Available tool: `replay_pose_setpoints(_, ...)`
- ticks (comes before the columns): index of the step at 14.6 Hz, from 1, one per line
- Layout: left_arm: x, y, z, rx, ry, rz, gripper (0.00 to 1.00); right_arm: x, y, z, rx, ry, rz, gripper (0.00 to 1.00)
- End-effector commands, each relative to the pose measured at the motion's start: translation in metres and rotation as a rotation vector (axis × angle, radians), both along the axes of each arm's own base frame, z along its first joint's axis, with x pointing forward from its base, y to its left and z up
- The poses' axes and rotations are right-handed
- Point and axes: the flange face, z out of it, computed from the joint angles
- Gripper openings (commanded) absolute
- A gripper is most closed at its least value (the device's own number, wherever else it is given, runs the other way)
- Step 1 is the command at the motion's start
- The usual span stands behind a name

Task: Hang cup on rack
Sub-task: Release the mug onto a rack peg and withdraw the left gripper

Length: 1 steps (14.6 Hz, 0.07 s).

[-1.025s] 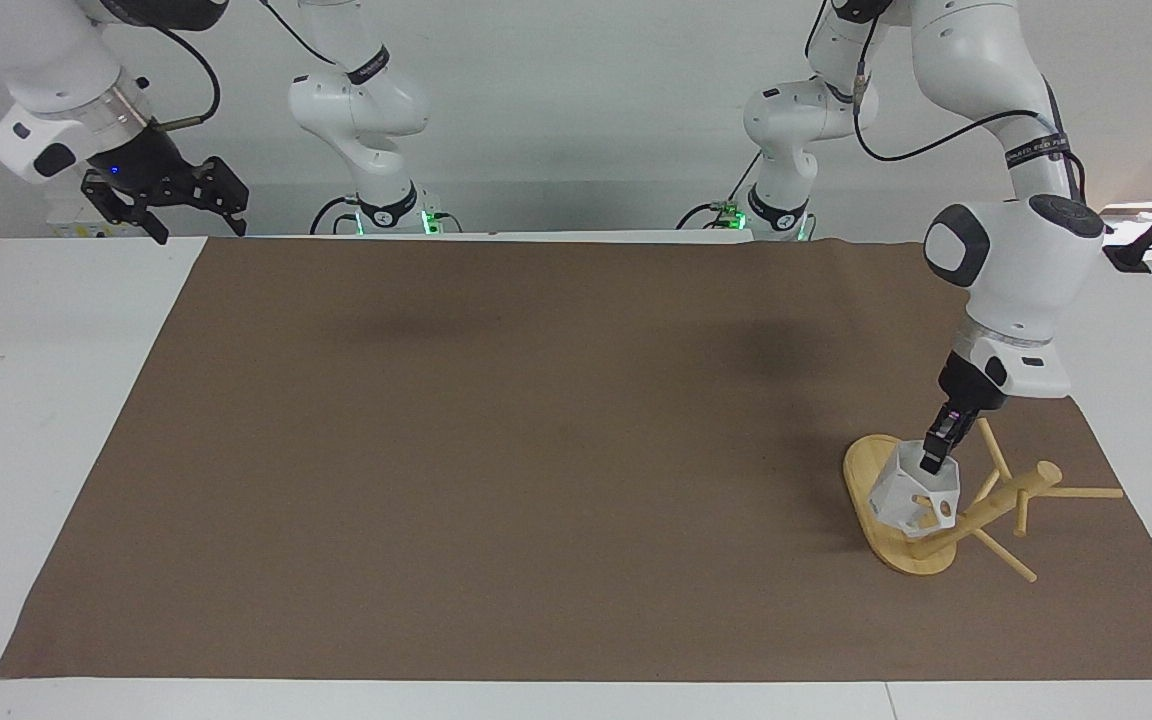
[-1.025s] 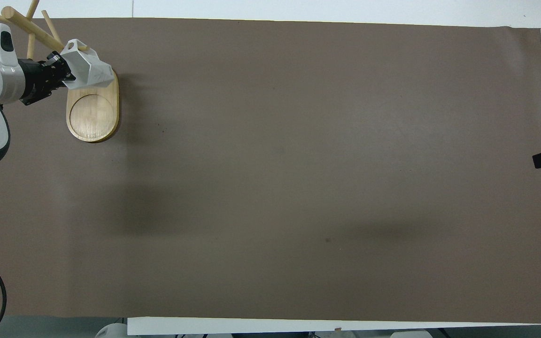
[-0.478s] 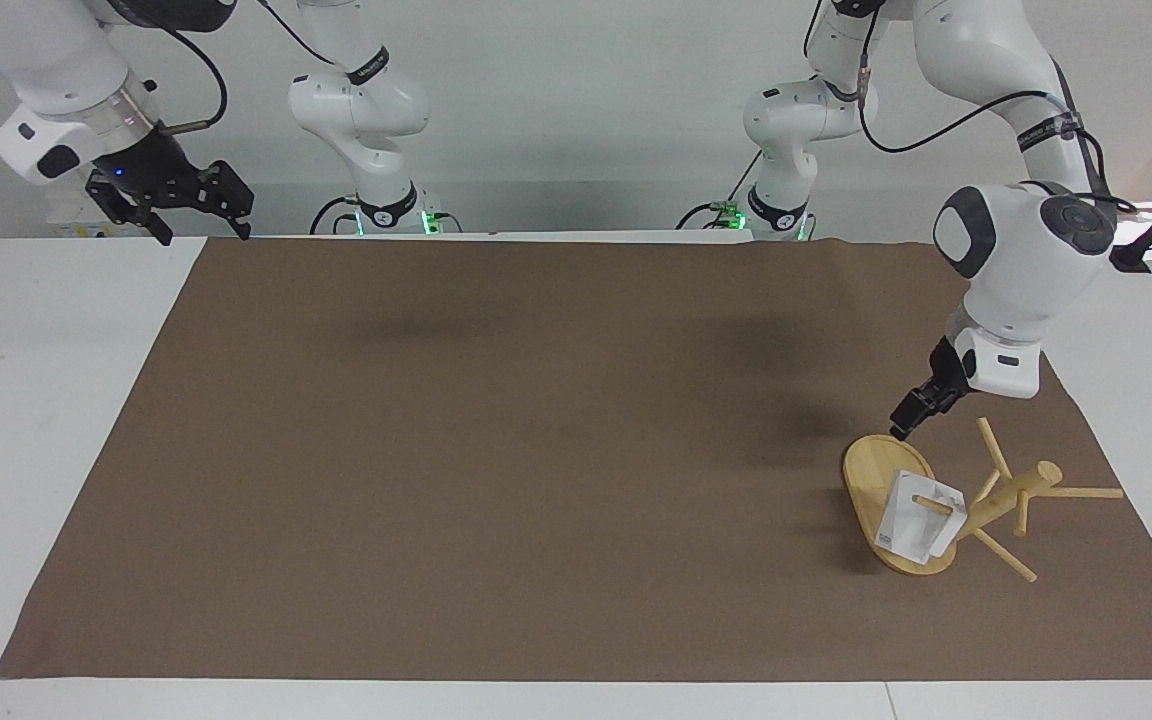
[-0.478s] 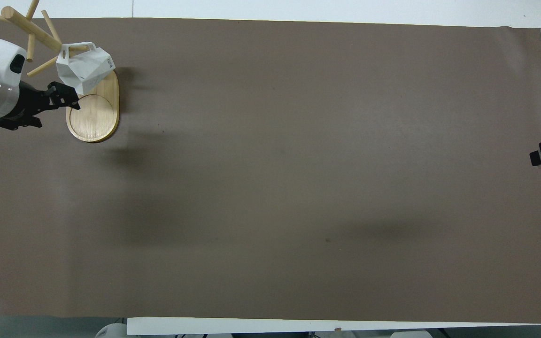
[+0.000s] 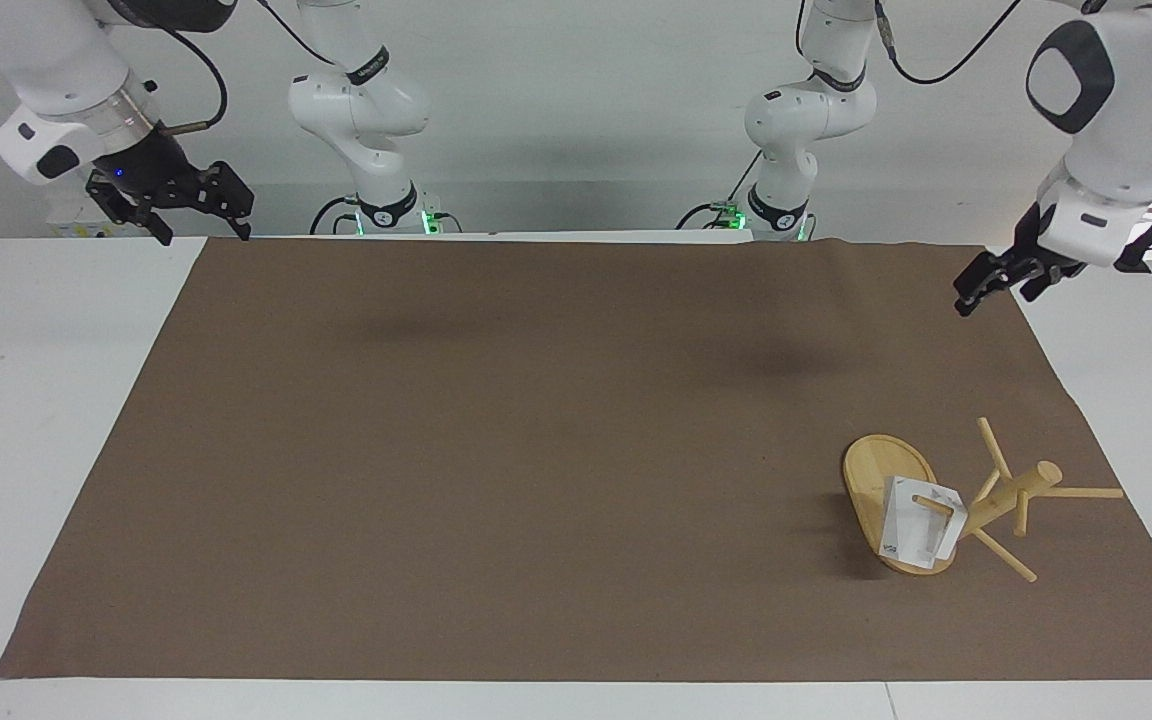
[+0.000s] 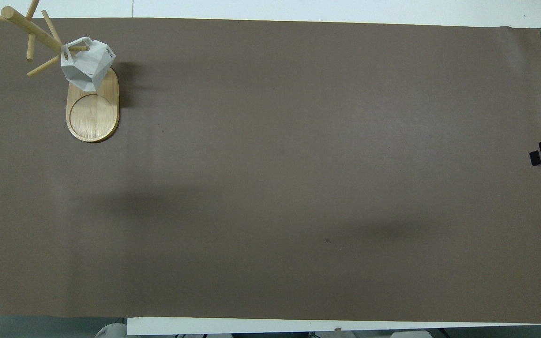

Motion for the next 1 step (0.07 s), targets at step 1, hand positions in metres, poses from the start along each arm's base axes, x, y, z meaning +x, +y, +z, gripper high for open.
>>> replay_pose_setpoints(1,0.0102,-0.006,0.0139,0.016,0.022,-0.051,1.0,0.0056,-0.0007,0.0027,-0.033,-0.034,-0.018,1.0)
